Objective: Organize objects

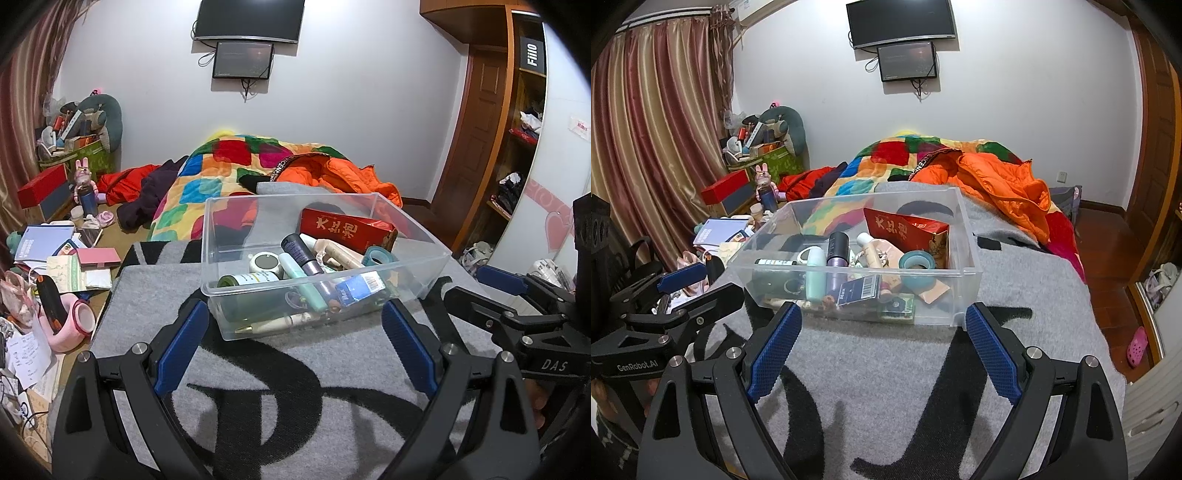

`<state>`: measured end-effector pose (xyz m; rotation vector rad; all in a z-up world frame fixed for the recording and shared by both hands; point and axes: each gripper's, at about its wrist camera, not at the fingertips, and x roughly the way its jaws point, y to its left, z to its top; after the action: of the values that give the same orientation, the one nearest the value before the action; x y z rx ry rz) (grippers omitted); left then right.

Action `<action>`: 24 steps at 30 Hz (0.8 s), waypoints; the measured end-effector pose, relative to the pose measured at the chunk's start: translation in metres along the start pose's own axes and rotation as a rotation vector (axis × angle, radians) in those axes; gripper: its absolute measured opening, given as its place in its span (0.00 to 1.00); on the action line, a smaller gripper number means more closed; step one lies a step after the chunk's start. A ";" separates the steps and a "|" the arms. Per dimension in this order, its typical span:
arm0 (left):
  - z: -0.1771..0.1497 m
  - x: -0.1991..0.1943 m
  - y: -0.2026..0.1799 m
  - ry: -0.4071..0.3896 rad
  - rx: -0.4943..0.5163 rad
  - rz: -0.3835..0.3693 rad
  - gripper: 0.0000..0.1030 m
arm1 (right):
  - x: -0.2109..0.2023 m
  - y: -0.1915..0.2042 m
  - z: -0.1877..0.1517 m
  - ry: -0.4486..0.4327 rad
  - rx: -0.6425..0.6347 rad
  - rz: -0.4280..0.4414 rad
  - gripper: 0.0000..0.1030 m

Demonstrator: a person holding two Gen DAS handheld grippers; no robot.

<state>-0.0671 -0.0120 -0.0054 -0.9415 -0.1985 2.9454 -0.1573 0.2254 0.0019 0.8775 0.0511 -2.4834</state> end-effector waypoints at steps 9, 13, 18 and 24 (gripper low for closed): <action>0.000 -0.001 0.001 -0.005 -0.002 -0.013 0.93 | -0.001 0.001 -0.001 -0.004 -0.001 0.009 0.86; 0.000 -0.001 0.002 -0.002 -0.012 0.005 0.93 | -0.002 0.002 -0.001 -0.007 -0.005 0.011 0.86; -0.002 0.000 0.002 0.008 -0.009 -0.011 0.93 | 0.000 0.002 0.000 0.001 0.000 0.013 0.86; -0.002 -0.001 0.001 -0.001 -0.007 -0.025 0.93 | 0.002 0.001 -0.001 0.007 0.005 0.018 0.86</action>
<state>-0.0652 -0.0131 -0.0070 -0.9318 -0.2189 2.9245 -0.1577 0.2236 0.0005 0.8848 0.0397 -2.4649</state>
